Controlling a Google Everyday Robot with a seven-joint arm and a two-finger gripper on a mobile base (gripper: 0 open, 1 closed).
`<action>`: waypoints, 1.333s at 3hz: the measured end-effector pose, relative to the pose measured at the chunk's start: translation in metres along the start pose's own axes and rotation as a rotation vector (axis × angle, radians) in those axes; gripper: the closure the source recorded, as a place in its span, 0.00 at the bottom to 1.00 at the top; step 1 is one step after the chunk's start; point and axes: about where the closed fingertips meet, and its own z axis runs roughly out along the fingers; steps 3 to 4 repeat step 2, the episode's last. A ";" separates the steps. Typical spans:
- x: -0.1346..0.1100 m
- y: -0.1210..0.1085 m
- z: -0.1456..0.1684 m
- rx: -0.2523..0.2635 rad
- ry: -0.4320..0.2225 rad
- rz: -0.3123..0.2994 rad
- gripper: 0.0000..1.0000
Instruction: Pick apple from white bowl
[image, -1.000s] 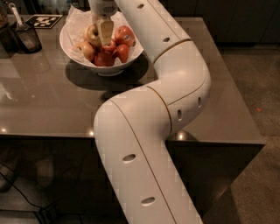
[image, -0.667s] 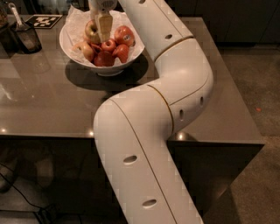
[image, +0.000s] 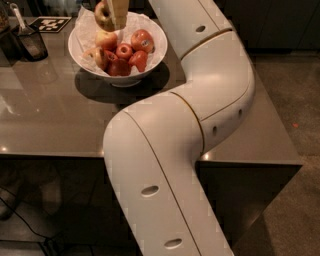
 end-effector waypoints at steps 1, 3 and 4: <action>-0.004 -0.014 -0.034 0.053 0.014 -0.025 1.00; -0.004 -0.014 -0.034 0.054 0.014 -0.025 1.00; -0.004 -0.014 -0.034 0.054 0.014 -0.025 1.00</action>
Offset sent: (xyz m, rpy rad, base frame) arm -0.0082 -0.0015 0.0258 0.0009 -0.0441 0.0068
